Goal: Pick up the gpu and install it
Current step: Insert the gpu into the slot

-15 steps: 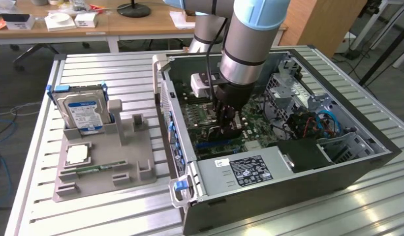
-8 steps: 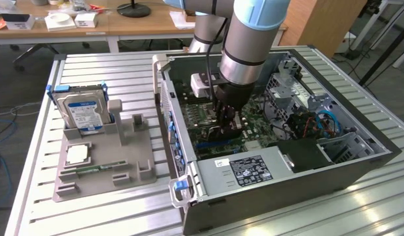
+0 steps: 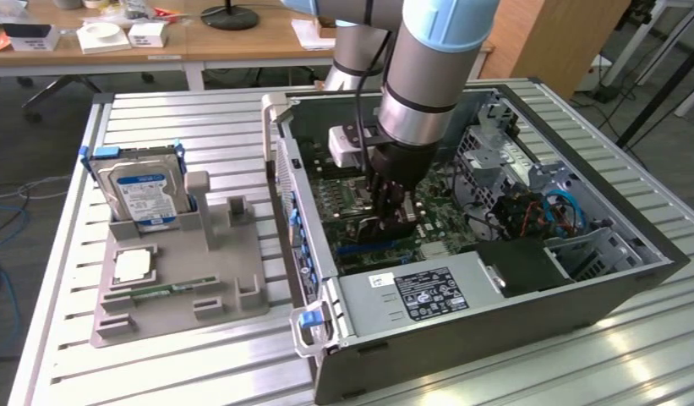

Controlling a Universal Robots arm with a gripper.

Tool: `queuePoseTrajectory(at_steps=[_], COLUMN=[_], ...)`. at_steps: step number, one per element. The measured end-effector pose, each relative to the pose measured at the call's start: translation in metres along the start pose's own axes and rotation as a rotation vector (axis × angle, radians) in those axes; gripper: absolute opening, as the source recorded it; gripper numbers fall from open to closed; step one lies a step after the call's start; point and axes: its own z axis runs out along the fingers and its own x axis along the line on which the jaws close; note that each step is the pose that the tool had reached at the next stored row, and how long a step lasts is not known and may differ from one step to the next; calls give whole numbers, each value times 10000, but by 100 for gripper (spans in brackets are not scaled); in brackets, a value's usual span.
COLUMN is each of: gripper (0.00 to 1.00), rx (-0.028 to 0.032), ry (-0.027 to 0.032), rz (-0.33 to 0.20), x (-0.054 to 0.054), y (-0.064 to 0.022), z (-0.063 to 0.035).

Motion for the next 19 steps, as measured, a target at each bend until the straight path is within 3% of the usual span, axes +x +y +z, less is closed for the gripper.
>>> queuePoseTrajectory(at_steps=[19], gripper=[27], rx=[2], ry=[0], rz=[0], x=[0], y=[-13], z=[-9])
